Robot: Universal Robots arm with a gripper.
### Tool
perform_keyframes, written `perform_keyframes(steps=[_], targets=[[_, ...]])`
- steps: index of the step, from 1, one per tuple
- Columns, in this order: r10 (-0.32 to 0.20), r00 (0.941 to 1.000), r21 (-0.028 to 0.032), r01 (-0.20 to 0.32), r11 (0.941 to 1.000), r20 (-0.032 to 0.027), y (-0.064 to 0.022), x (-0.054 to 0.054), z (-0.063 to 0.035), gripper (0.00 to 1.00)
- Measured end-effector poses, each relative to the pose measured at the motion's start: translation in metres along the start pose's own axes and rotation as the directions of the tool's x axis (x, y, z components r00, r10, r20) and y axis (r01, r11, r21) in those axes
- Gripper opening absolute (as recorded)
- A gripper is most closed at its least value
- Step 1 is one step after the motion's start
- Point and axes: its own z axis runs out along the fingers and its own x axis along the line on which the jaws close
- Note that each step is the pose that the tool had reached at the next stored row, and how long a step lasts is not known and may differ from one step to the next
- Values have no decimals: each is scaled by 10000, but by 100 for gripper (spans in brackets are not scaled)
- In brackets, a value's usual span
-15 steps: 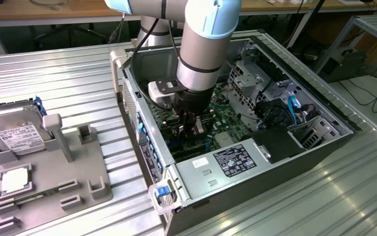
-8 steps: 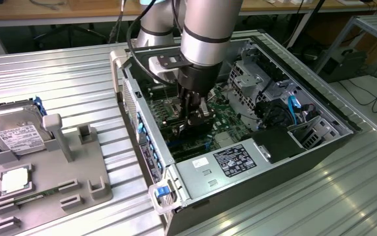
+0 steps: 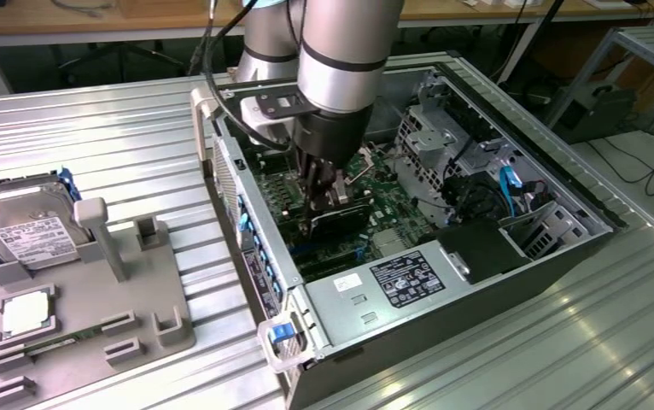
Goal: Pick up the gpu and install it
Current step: 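Press down on the gpu until it lock into place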
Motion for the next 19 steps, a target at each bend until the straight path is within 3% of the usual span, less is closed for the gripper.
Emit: perform_keyframes(steps=[2,6,19], targets=[[-105,9999,-31,105,9999,-2,116,-15,29,11],[-104,9999,-30,104,9999,0,192,-28,65,11],[-105,9999,-60,105,9999,-3,217,-28,131,11]])
